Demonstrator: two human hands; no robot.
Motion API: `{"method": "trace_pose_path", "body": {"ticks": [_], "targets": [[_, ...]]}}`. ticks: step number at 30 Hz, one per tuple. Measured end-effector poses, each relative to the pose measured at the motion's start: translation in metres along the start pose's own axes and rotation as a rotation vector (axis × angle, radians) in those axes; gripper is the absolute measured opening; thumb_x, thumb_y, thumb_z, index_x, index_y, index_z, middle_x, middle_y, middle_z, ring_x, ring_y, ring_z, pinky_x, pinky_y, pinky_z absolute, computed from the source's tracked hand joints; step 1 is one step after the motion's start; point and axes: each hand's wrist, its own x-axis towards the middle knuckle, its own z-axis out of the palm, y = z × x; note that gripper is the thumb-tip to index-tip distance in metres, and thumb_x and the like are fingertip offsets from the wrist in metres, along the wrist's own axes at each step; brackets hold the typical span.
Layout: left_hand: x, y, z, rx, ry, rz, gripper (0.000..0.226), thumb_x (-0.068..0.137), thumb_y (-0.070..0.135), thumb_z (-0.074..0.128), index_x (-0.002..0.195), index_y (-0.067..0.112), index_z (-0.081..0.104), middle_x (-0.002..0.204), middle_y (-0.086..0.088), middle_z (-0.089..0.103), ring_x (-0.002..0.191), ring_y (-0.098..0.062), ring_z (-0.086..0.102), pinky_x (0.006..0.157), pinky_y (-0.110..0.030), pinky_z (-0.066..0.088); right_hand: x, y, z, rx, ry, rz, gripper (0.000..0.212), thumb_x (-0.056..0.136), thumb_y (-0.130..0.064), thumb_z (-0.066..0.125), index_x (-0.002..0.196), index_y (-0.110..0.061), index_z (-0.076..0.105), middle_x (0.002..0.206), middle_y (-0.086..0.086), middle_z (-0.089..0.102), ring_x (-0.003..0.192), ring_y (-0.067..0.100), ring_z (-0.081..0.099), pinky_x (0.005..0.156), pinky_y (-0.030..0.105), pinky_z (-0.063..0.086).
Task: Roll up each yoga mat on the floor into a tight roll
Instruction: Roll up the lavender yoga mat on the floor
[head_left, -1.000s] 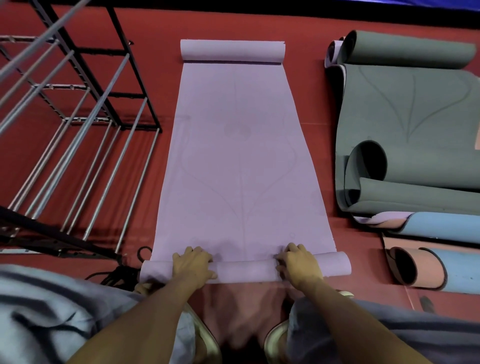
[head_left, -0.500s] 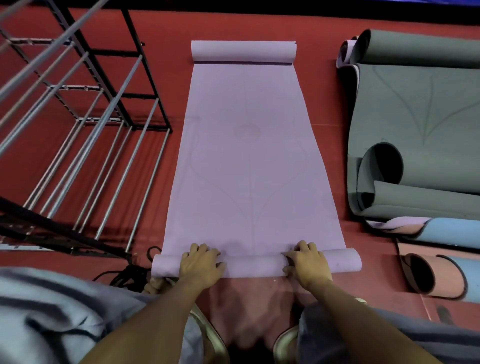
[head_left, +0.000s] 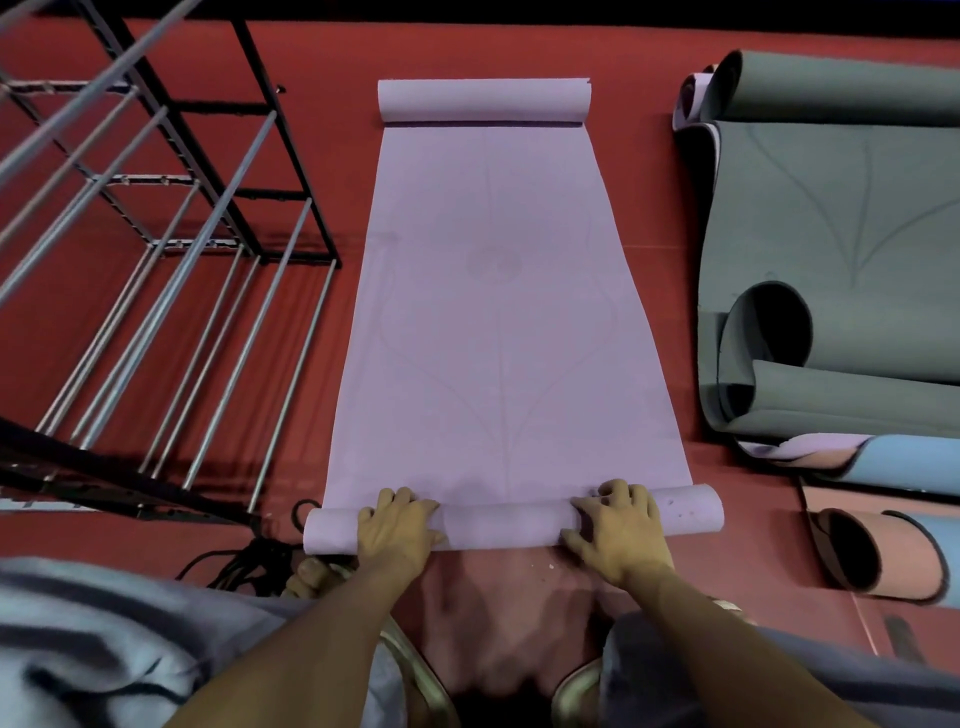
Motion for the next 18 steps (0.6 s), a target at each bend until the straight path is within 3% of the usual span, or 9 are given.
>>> {"method": "trace_pose_path", "body": {"ticks": [4,7,11,18], "targets": [[0.006,0.002,0.0,-0.045,0.017,-0.026,0.043,0.097,0.051,0.062,0.137,0.035,0.055,0.133,0.009,0.059,0.129,-0.019,0.043,0.102,-0.036,0.036,0.011,0.0,-0.008,-0.098,-0.115,0.005,0.061,0.085,-0.063,0.064,0.139,-0.037,0.054,0.13,-0.001,0.052,0.12,0.026,0.046,0.108,0.041,0.038],[0.009,0.0,0.001,-0.066,0.011,-0.027,0.042,0.099,0.05,0.059,0.138,0.034,0.059,0.133,0.007,0.061,0.128,-0.02,0.044,0.105,-0.035,0.036,0.018,-0.004,-0.012,-0.091,-0.12,0.049,0.058,0.087,-0.057,0.069,0.132,-0.026,0.051,0.125,-0.003,0.057,0.116,0.024,0.05,0.102,0.038,0.041],[0.003,0.001,0.004,-0.004,0.073,-0.089,0.039,0.1,0.059,0.052,0.136,0.044,0.06,0.131,0.003,0.05,0.124,-0.023,0.04,0.105,-0.035,0.033,0.021,-0.004,-0.014,-0.08,-0.11,0.048,0.043,0.09,-0.053,0.067,0.119,-0.025,0.052,0.117,-0.005,0.061,0.11,0.022,0.052,0.097,0.035,0.039],[0.004,0.008,-0.006,-0.105,0.151,-0.198,0.048,0.093,0.062,0.063,0.132,0.036,0.055,0.124,0.01,0.063,0.122,-0.019,0.05,0.096,-0.037,0.039,0.027,-0.008,-0.014,-0.083,-0.165,0.067,0.035,0.098,-0.048,0.059,0.12,-0.022,0.052,0.121,-0.002,0.059,0.116,0.025,0.049,0.106,0.043,0.037]]}}
